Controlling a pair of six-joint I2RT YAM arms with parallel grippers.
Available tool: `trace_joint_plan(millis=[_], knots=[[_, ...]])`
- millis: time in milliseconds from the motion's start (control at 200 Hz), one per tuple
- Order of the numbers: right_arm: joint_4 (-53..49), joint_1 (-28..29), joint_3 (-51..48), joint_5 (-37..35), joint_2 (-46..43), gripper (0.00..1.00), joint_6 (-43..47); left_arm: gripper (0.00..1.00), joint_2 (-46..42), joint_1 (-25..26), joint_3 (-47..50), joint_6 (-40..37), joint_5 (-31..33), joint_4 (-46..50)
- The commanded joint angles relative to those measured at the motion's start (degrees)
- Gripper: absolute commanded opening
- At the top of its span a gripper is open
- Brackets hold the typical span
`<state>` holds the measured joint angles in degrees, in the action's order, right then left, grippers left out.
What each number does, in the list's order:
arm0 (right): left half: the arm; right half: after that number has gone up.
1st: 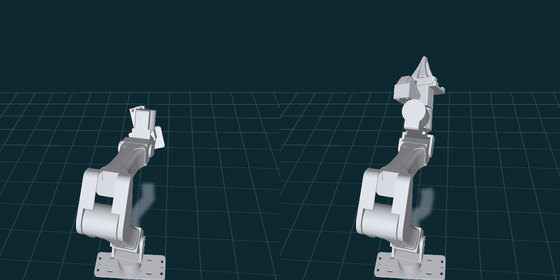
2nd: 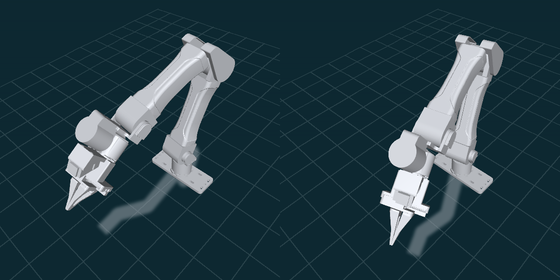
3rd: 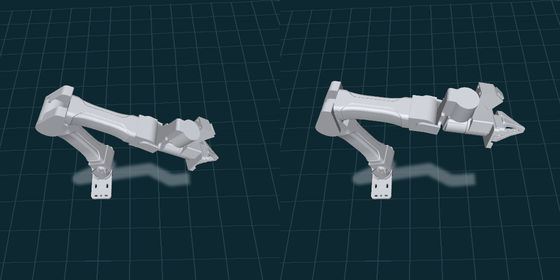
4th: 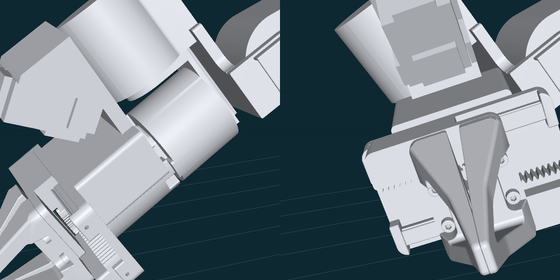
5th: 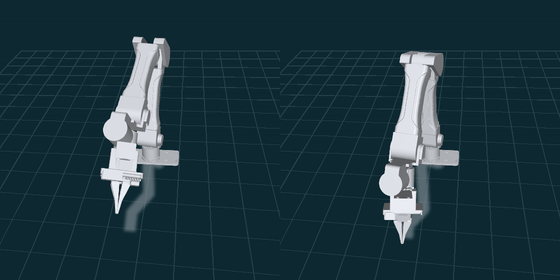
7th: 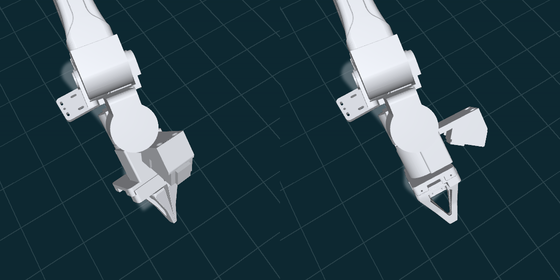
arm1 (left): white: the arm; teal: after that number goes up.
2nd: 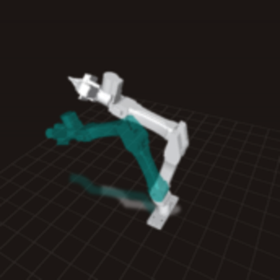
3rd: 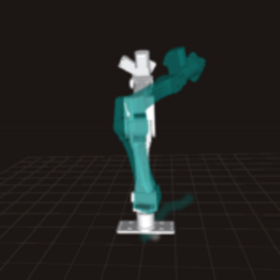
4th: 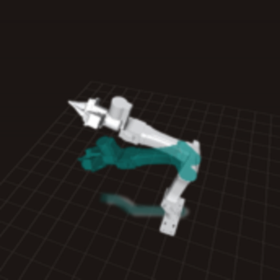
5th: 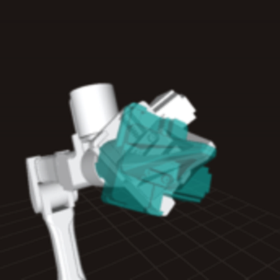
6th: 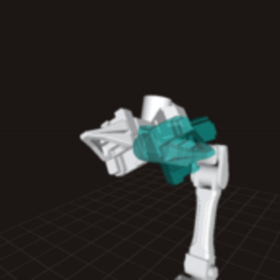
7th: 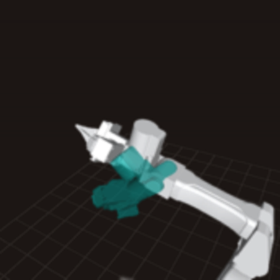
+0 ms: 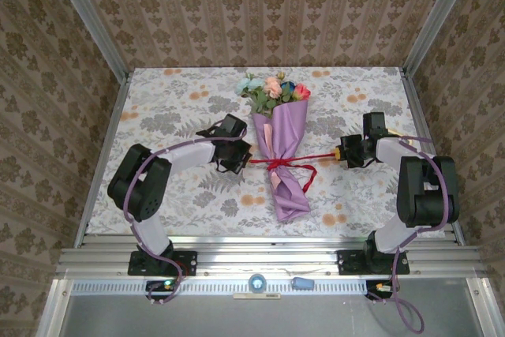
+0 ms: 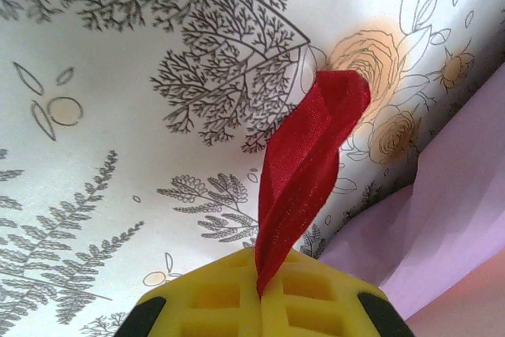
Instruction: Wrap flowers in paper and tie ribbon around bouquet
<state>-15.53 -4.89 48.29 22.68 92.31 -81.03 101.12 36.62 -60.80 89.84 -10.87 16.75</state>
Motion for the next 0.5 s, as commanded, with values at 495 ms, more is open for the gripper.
trace_joint_plan(millis=[495], knots=[[-5.7, -0.7, 1.7, -5.6, 0.6, 0.00, 3.9, 0.00, -3.2, -2.8, 2.9, -2.0, 1.8, 1.5]])
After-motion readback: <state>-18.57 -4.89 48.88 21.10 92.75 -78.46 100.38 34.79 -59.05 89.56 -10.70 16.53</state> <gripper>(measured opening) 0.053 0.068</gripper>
